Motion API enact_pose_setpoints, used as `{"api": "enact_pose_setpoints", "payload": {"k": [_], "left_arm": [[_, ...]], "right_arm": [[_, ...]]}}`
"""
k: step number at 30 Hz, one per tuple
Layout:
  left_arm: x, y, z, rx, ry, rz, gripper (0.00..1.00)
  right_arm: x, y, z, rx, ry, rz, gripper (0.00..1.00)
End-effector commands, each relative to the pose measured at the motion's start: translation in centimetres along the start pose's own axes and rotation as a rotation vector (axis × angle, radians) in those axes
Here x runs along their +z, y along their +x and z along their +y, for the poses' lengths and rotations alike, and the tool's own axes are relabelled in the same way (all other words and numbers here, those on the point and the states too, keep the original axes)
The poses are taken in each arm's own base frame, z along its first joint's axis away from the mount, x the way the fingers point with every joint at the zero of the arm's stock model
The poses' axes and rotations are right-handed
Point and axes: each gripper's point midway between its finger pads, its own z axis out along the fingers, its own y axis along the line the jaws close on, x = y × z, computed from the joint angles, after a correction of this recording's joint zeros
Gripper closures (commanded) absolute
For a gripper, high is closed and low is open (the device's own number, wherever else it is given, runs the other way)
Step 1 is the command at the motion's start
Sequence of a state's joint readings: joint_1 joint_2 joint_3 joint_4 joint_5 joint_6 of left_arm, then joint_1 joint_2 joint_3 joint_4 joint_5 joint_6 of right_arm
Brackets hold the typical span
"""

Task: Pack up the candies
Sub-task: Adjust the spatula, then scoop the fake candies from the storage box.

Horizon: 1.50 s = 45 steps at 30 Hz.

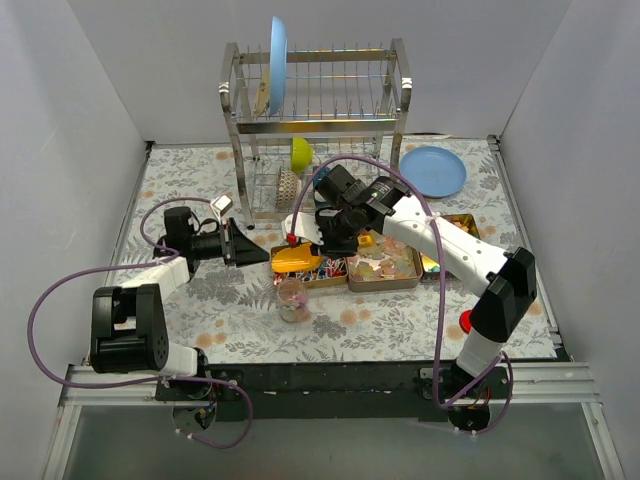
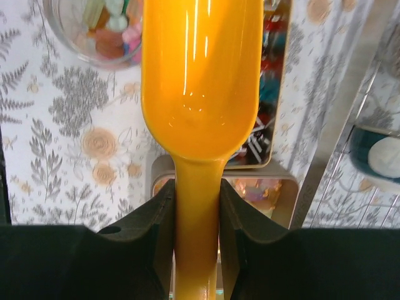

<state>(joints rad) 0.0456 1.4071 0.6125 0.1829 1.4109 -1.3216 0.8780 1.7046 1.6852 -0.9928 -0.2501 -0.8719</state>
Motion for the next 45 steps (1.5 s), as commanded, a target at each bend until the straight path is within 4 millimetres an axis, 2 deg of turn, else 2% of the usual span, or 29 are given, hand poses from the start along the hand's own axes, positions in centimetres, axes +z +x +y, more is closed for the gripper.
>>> {"api": "enact_pose_setpoints", "payload": {"k": [1, 2, 3, 4, 6, 7, 10, 13, 16, 17, 18, 19, 24, 28, 29, 32, 36, 40, 45], "left_arm": [[-1.5, -3.0, 1.4, 0.033, -0.126, -0.136, 0.54], [-1.8, -2.8, 2.0, 0.024, -0.177, -0.140, 0.52], [-2.2, -3.7, 2.3, 0.050, -0.235, -0.164, 0.50], [-2.8, -4.4, 4.1, 0.040, -0.351, -0.211, 0.49], [-3.6, -4.3, 5.8, -0.012, -0.477, -0.256, 0.48], [-4.7, -4.5, 7.7, -0.048, -0.596, -0.301, 0.45], [-5.7, -2.8, 10.3, -0.151, -0.705, -0.312, 0.44], [-6.2, -1.3, 12.0, -0.236, -0.765, -0.322, 0.49], [-5.9, 0.1, 13.0, -0.316, -0.760, -0.314, 0.68], [-5.7, 0.2, 13.1, -0.323, -0.753, -0.313, 0.78], [-5.7, 0.6, 13.3, -0.338, -0.753, -0.310, 0.95], [-5.6, 0.9, 13.6, -0.365, -0.752, -0.309, 1.00], [-4.0, 1.8, 13.9, -0.365, -0.725, -0.269, 1.00], [-2.6, 2.0, 14.2, -0.352, -0.718, -0.223, 1.00], [-1.7, 2.7, 14.1, -0.344, -0.714, -0.182, 1.00], [-1.0, 3.4, 14.4, -0.354, -0.714, -0.161, 1.00], [-0.7, 4.5, 14.8, -0.392, -0.715, -0.136, 1.00], [-0.2, 4.8, 15.1, -0.403, -0.705, -0.119, 1.00], [0.8, 5.1, 15.3, -0.401, -0.683, -0.079, 1.00]], "right_arm": [[-1.5, 3.4, 1.1, -0.028, -0.059, 0.174, 0.99], [-1.9, 3.8, 0.8, -0.042, -0.054, 0.204, 0.99], [-2.1, 4.7, 0.1, -0.063, -0.034, 0.261, 0.99], [-2.2, 5.0, -0.5, -0.103, -0.025, 0.287, 0.99], [-2.6, 6.2, -1.5, -0.143, -0.009, 0.372, 0.99], [-2.8, 6.5, -1.9, -0.157, -0.004, 0.398, 0.99], [-2.9, 7.7, -3.4, -0.209, 0.005, 0.502, 0.99], [-3.0, 8.4, -5.1, -0.257, 0.030, 0.598, 0.99], [-3.3, 8.7, -6.9, -0.315, 0.066, 0.685, 0.99], [-3.7, 8.9, -7.5, -0.332, 0.085, 0.726, 0.99], [-3.6, 9.1, -7.8, -0.358, 0.080, 0.752, 0.99], [-3.6, 9.1, -8.0, -0.376, 0.080, 0.771, 0.99], [-4.3, 9.6, -8.6, -0.465, 0.079, 0.881, 0.99], [-3.7, 9.6, -7.9, -0.541, 0.041, 0.933, 0.99], [-3.4, 9.8, -7.7, -0.556, 0.024, 0.955, 0.99], [-2.8, 9.8, -7.4, -0.592, 0.011, 1.001, 0.99], [-1.4, 10.3, -7.1, -0.622, -0.021, 1.061, 0.99], [0.1, 10.8, -6.6, -0.611, -0.053, 1.066, 0.99], [2.9, 10.0, -5.4, -0.533, -0.079, 0.950, 0.99]]}}
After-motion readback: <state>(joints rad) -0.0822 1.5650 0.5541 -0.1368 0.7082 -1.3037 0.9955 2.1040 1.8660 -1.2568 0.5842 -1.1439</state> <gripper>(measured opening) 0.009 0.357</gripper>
